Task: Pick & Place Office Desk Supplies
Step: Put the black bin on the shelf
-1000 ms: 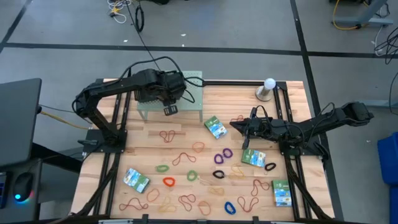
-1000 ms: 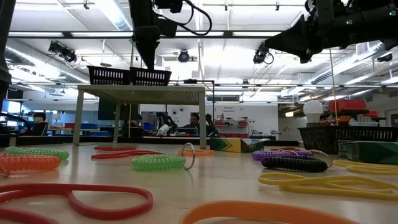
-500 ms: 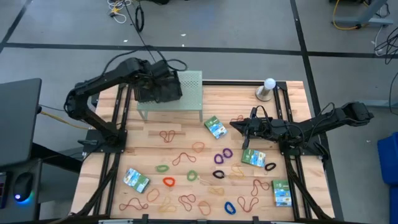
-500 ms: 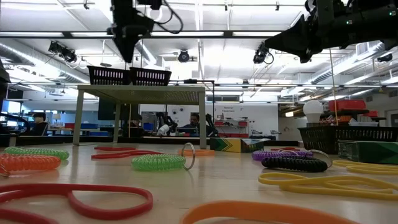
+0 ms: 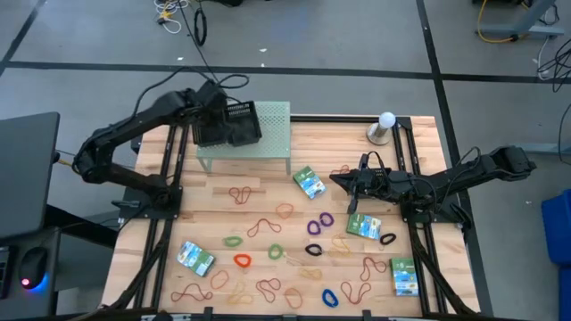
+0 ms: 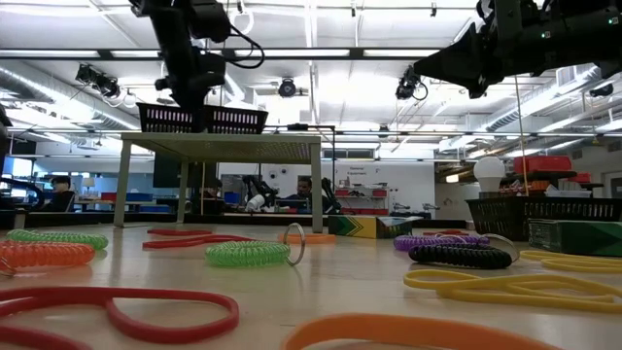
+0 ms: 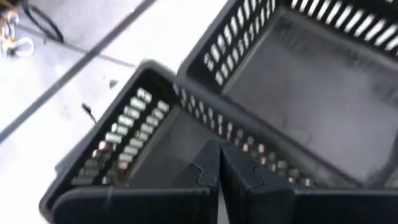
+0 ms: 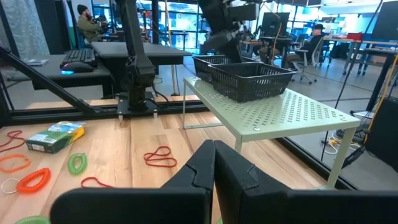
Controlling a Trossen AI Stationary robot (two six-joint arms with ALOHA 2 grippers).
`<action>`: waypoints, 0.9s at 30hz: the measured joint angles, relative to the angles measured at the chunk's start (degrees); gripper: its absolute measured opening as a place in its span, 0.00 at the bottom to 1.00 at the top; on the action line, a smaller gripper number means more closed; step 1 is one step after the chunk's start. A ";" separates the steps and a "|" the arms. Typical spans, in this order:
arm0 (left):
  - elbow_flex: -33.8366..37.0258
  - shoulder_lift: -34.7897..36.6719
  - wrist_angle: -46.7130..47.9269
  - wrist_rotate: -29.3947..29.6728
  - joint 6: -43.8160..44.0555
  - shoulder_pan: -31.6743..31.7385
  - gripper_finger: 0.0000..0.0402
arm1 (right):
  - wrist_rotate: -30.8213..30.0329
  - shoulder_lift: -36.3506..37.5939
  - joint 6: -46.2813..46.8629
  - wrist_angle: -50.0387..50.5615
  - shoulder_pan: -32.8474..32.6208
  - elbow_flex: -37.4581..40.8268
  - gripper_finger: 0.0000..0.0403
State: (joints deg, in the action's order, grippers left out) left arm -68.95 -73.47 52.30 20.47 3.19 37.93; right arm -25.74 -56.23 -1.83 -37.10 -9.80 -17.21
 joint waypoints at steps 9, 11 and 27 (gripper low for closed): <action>0.81 -0.25 -3.48 -0.67 -3.92 -0.06 0.02 | 0.00 0.00 0.01 -0.28 0.00 0.00 0.03; 0.81 -0.22 -4.11 -1.72 -4.68 -0.06 0.02 | 0.00 0.00 0.01 -0.33 0.00 0.00 0.03; 0.81 5.93 -4.40 -2.89 -6.72 -1.64 0.02 | 0.00 0.00 -0.14 -0.37 0.00 0.00 0.03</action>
State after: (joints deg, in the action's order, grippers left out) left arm -68.14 -67.54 47.90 17.58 -3.52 36.29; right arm -25.74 -56.23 -1.98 -37.47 -9.80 -17.21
